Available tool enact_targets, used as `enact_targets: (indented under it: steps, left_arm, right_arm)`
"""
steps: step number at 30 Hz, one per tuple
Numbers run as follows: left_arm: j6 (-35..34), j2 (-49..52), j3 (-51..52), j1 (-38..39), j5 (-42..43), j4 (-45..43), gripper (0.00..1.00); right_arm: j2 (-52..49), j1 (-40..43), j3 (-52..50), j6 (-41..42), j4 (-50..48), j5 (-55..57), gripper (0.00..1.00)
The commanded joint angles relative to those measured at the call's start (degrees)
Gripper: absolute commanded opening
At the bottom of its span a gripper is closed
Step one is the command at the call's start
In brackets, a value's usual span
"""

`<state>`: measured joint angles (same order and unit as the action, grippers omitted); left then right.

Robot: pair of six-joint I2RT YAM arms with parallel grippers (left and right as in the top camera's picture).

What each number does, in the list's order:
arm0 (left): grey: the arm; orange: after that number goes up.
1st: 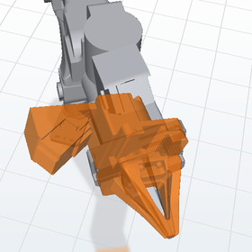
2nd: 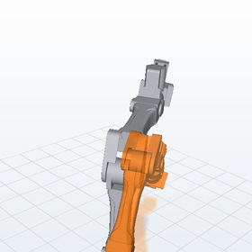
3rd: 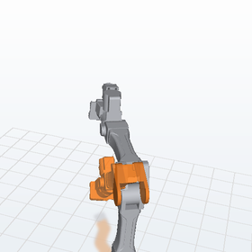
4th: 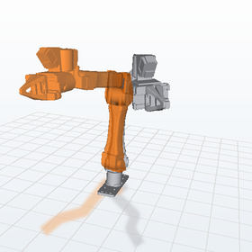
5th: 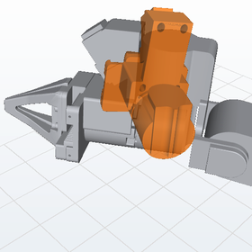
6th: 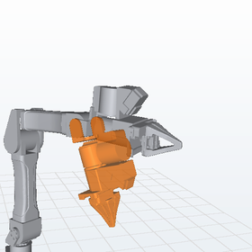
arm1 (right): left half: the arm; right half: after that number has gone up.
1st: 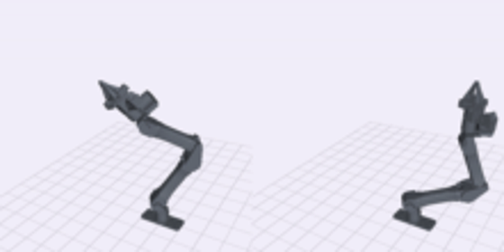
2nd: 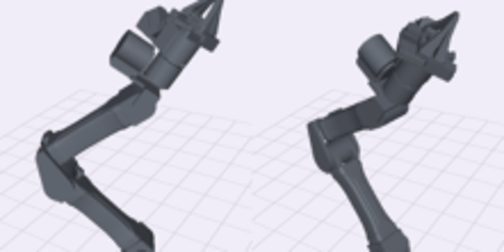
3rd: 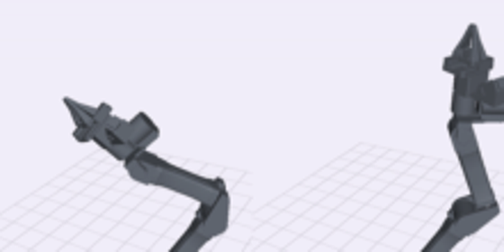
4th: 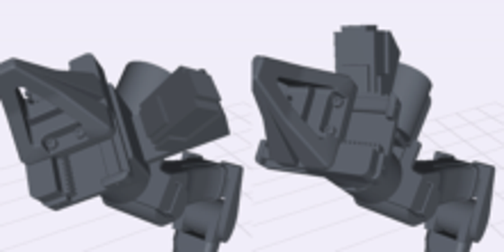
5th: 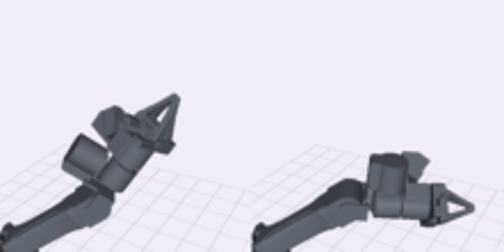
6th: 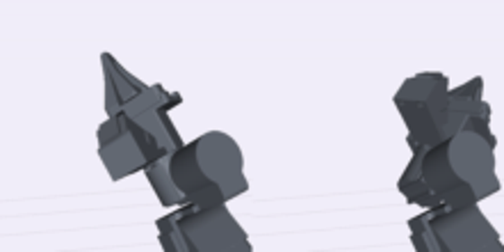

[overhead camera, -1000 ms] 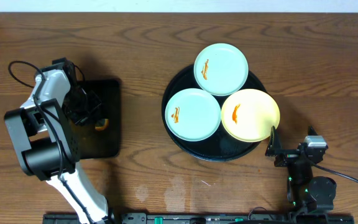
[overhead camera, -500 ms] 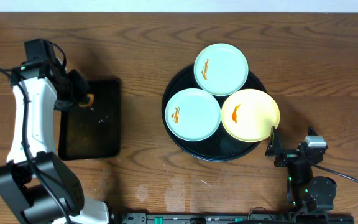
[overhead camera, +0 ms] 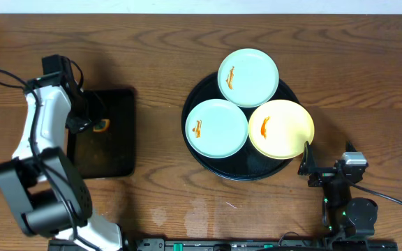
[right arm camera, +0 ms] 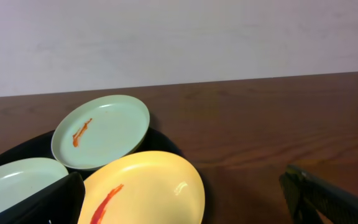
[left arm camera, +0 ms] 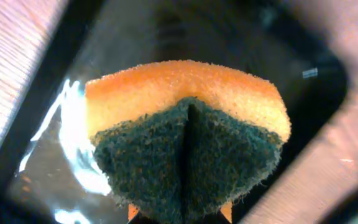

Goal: Clean dirty plates on tray and stack at the side

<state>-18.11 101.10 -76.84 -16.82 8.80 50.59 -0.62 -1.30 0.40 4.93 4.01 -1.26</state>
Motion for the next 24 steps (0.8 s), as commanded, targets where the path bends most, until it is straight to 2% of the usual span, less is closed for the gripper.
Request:
enact_targets:
  steps: [1, 3, 6, 12, 17, 24]
  left_arm:
    - [0.5, -10.5, -4.2, -0.2, -0.5, -0.2, 0.07]
    - [0.3, -15.1, -4.1, -0.1, -0.5, -0.5, 0.07]
    - [0.3, -16.2, -3.0, -0.1, -0.5, -1.5, 0.07]
    - [0.0, -10.4, 4.3, -0.1, -0.5, -4.7, 0.08]
    - [3.1, -6.9, 4.7, -0.2, -0.5, -4.9, 0.07]
    - [3.1, -16.0, 1.5, -0.1, -0.3, -3.6, 0.08]
  right_arm:
    - [0.3, 0.6, -0.1, -0.7, 0.3, 0.4, 0.99]
    - [0.3, 0.6, -0.1, -0.7, 0.2, 0.4, 0.99]
    - [0.3, 0.6, -0.1, -0.7, 0.3, 0.4, 0.99]
    - [0.3, 0.6, -0.1, -0.7, 0.2, 0.4, 0.99]
    - [0.3, 0.6, -0.1, -0.7, 0.3, 0.4, 0.99]
    - [0.3, 0.6, -0.1, -0.7, 0.3, 0.4, 0.99]
